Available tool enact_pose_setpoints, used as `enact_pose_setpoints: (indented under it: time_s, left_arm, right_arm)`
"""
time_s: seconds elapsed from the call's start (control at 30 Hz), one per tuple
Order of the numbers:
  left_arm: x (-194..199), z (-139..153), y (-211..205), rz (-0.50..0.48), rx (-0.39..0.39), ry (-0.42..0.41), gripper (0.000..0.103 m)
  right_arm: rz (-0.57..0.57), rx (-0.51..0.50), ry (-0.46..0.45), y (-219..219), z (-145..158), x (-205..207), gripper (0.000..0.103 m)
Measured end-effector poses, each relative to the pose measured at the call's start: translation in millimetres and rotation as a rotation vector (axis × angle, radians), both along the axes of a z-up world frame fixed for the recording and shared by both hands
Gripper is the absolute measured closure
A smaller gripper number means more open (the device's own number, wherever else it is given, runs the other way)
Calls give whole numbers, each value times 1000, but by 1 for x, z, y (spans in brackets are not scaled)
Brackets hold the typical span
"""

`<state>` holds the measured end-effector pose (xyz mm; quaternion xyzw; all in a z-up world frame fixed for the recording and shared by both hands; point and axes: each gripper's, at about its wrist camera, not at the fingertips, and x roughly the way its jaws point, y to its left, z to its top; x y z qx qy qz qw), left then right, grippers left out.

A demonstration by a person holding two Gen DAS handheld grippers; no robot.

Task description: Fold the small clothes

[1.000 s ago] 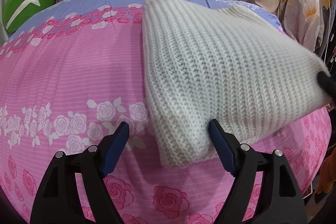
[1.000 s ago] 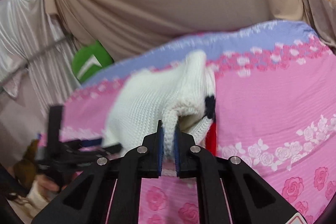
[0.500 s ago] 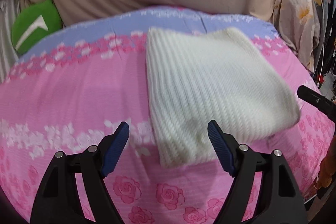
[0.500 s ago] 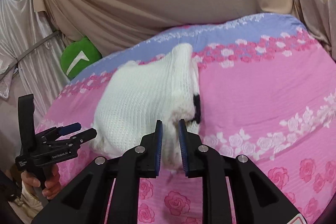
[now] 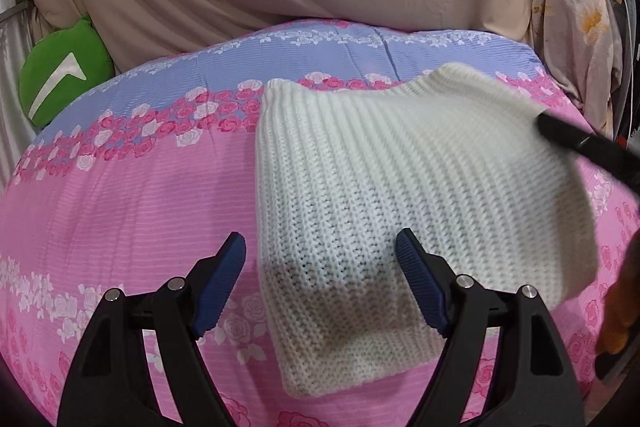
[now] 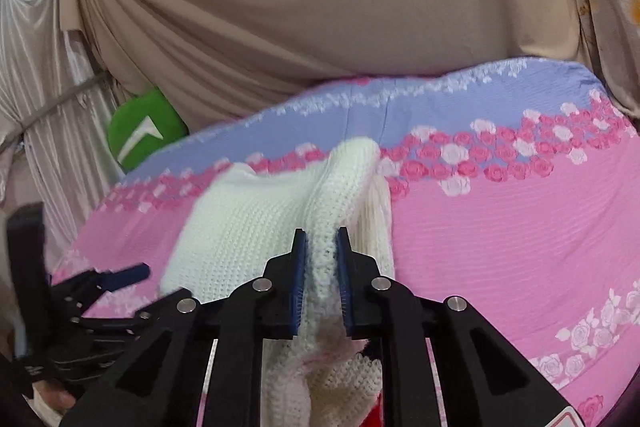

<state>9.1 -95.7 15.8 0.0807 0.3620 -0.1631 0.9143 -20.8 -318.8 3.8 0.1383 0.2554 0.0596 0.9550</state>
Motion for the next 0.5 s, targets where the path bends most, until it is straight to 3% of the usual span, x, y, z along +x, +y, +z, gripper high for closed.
enact_pose_setpoints:
  time_s: [0.07, 0.13, 0.2, 0.37, 0.43, 0.5]
  left_arm:
    - [2, -3, -2, -1, 0, 9, 27]
    - [3, -6, -5, -4, 5, 13, 26]
    - [4, -10, -7, -14, 8, 27, 26]
    - [3, -14, -9, 0, 32, 14, 26]
    - [3, -15, -9, 2, 36, 11, 26]
    - [3, -15, -10, 3, 37, 11, 26]
  right_arm:
    - [-17, 8, 70, -10, -16, 13, 93]
    - [-32, -50, 204, -13, -54, 38, 93]
    - [-43, -4, 185, -19, -55, 32, 92]
    - [-18, -1, 37, -8, -4, -17, 92]
    - [22, -38, 35, 4, -2, -32, 92]
    - [40, -98, 90, 16, -17, -38, 92]
